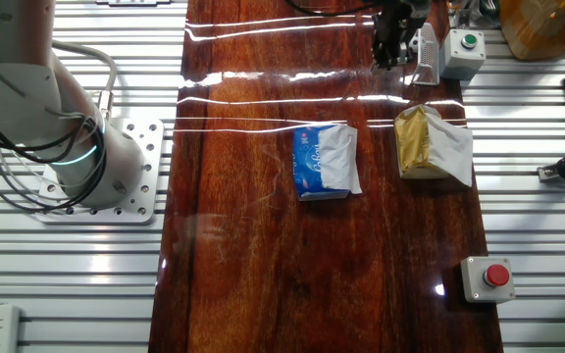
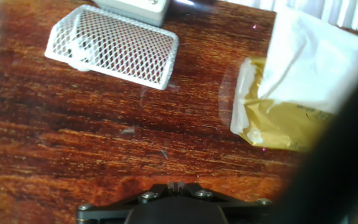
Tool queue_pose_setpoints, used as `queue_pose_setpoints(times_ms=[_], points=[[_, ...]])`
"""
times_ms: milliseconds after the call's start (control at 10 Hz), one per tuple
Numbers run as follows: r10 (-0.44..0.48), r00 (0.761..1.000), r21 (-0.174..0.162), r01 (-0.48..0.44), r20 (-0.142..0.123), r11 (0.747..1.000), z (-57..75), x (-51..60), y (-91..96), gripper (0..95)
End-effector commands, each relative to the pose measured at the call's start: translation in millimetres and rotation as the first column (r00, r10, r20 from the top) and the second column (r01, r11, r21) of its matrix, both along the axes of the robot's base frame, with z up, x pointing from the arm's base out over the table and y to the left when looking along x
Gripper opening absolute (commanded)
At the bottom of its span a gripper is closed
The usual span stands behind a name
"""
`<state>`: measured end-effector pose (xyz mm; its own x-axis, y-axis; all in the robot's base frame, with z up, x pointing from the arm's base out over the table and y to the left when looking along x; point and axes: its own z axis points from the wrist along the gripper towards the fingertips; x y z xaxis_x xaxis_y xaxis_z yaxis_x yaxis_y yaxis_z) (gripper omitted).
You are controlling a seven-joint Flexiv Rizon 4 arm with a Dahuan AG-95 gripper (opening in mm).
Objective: Push the soccer ball into the goal
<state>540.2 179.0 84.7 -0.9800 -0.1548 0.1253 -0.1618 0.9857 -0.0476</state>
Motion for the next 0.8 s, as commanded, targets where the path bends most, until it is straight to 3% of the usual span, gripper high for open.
queue_pose_setpoints(times_ms=[100, 600, 700, 800], points=[[-0.013, 1.0, -0.012, 0.013, 0.003, 1.0, -0.4, -0.8, -0.7, 0.0], [0.029, 1.0, -0.05, -0.029, 0.002, 0.998, -2.5, -4.7, -3.7, 0.0], [0.021, 1.0, -0.08, -0.021, 0.001, 0.997, -2.5, -4.7, -3.7, 0.0], [0.018, 1.0, -0.09, -0.017, 0.006, 0.996, -2.5, -4.7, -3.7, 0.0]])
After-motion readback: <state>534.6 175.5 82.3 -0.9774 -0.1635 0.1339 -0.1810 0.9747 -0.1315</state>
